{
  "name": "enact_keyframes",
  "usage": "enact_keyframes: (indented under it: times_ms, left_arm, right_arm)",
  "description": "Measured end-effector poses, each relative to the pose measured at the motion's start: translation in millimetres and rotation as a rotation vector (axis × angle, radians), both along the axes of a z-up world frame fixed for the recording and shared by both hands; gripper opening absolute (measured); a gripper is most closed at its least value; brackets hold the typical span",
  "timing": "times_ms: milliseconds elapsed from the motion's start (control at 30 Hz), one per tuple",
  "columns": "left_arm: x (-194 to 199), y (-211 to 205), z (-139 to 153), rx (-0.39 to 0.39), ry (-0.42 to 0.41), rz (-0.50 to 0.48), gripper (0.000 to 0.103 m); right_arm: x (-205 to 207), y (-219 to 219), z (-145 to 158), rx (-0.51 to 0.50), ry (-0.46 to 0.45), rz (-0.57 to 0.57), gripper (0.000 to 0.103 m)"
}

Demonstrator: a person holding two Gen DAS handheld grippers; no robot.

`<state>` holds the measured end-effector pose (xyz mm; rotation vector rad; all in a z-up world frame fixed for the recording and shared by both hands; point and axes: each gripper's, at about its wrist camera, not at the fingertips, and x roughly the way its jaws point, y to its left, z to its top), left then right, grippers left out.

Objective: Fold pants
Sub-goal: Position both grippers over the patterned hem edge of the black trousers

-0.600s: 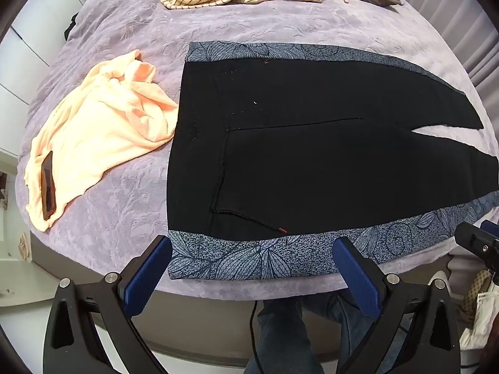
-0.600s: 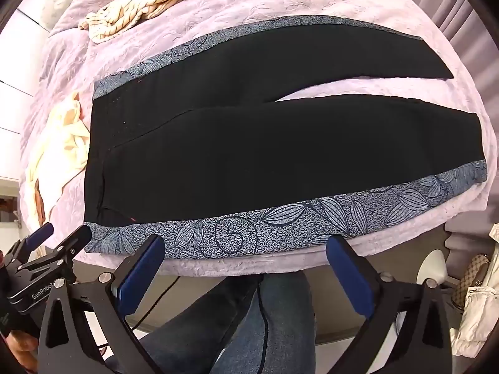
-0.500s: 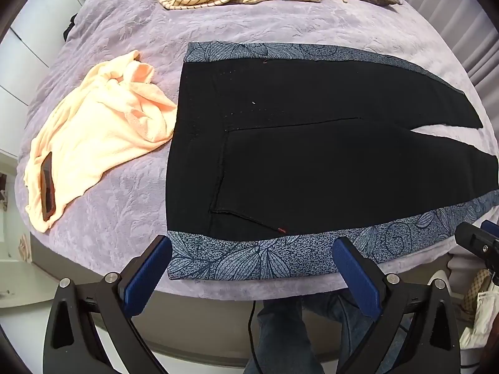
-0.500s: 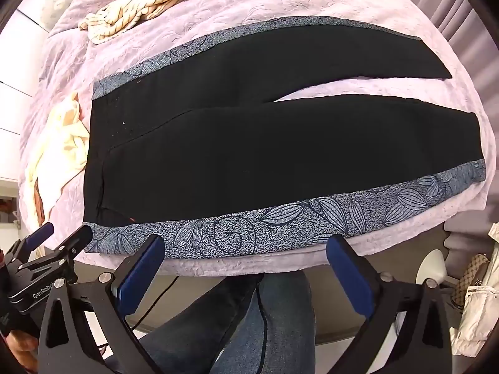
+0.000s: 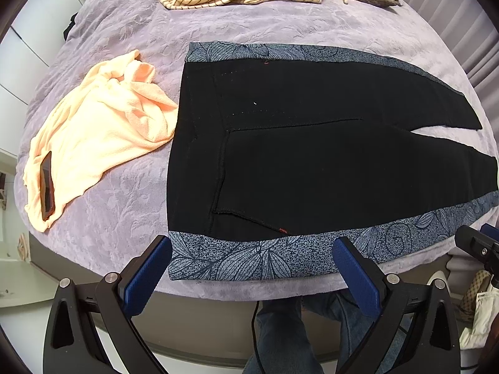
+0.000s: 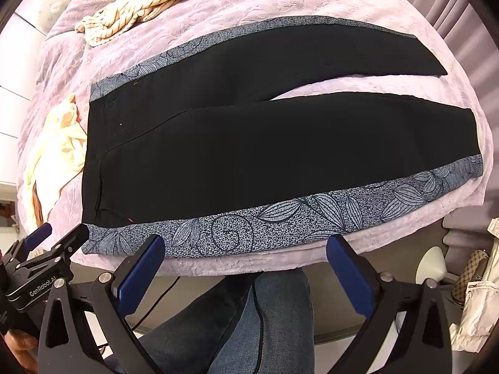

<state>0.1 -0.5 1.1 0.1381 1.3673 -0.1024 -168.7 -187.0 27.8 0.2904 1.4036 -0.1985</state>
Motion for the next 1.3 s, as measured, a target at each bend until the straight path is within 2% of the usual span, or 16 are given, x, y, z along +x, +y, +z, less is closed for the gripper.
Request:
enact_keyframes:
  times_ms: [467,867,1167,1300]
  left_arm:
    - [-0.7,1.5,-5.8,0.01,0.006,-0.004,0.103]
    - [3.0,1.3,-9.6,0.043,0.048,0.024,0.103]
    - [2.0,-15.4,-9.5,0.091,0.024,0.055,0.103]
    - [-0.2,-23.5,-14.5,0.098,0.05,0.061,0.103]
  right_arm:
    - [-2.3,8.4,-2.6,-0.028,0.012,0.012,0.103]
    - [5.1,12.6,-8.1,-0.069,0.026,0.058,0.103]
    - [12.0,-3.1,-7.4,-0.081,0.033,0.108,0.103]
    - [14.6,-17.8,-11.0,-0.073,0.048,0.105,0.103]
